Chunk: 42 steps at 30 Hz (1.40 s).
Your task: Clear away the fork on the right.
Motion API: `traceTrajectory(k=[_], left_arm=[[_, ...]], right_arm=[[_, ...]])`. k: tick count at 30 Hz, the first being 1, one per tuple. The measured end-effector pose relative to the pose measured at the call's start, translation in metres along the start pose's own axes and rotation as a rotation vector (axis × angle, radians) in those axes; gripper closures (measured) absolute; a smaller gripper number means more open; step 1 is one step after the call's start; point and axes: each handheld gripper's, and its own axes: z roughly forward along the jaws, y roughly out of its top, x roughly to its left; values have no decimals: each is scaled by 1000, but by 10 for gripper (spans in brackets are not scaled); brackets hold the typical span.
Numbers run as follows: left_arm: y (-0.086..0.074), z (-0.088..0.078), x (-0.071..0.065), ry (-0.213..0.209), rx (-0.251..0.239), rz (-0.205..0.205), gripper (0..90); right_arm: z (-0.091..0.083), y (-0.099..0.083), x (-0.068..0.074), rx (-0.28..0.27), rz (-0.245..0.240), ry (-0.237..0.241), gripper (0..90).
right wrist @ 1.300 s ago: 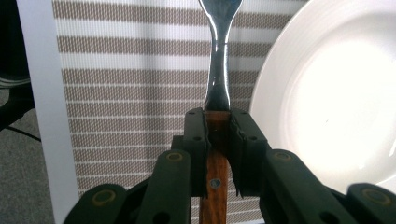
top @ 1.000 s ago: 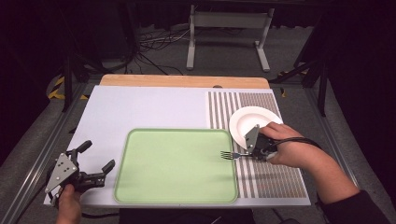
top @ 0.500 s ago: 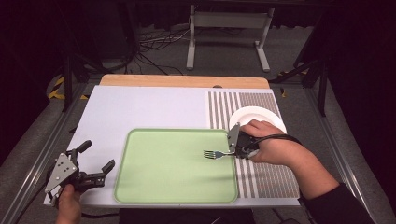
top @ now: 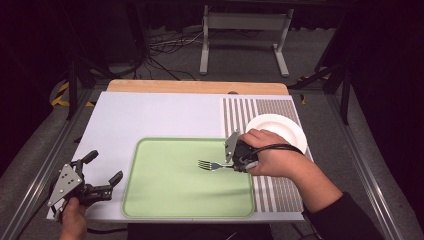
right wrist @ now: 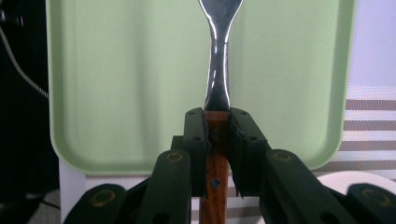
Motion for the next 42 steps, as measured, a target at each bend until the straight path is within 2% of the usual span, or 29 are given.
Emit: traceTrajectory(k=[4, 10, 11, 16, 17, 18, 24, 30, 31, 37, 42], left_arm=[[0, 0, 0, -3, 2, 5, 0], [0, 0, 0, 0, 2, 3, 0], [0, 0, 0, 0, 2, 5, 0], [0, 0, 0, -2, 4, 5, 0], [0, 0, 0, -2, 4, 5, 0], [0, 0, 0, -2, 1, 4, 0], [0, 0, 0, -2, 3, 4, 0], [0, 0, 0, 0, 0, 0, 0], [0, 0, 0, 0, 0, 0, 0], [0, 0, 0, 2, 1, -1, 0], [0, 0, 0, 2, 1, -1, 0]], right_arm=[[1, 4, 2, -1, 67, 2, 782], [0, 9, 5, -18, 271, 60, 783], [1, 9, 4, -24, 283, 62, 783], [4, 11, 6, -46, 410, 71, 783], [4, 11, 6, -46, 410, 71, 783], [4, 11, 6, -66, 495, 78, 783], [6, 11, 6, -80, 630, 80, 783], [8, 11, 6, -92, 724, 85, 783], [8, 11, 6, -92, 724, 85, 783], [13, 12, 5, -72, 817, 74, 783], [17, 11, 3, -67, 853, 52, 782]])
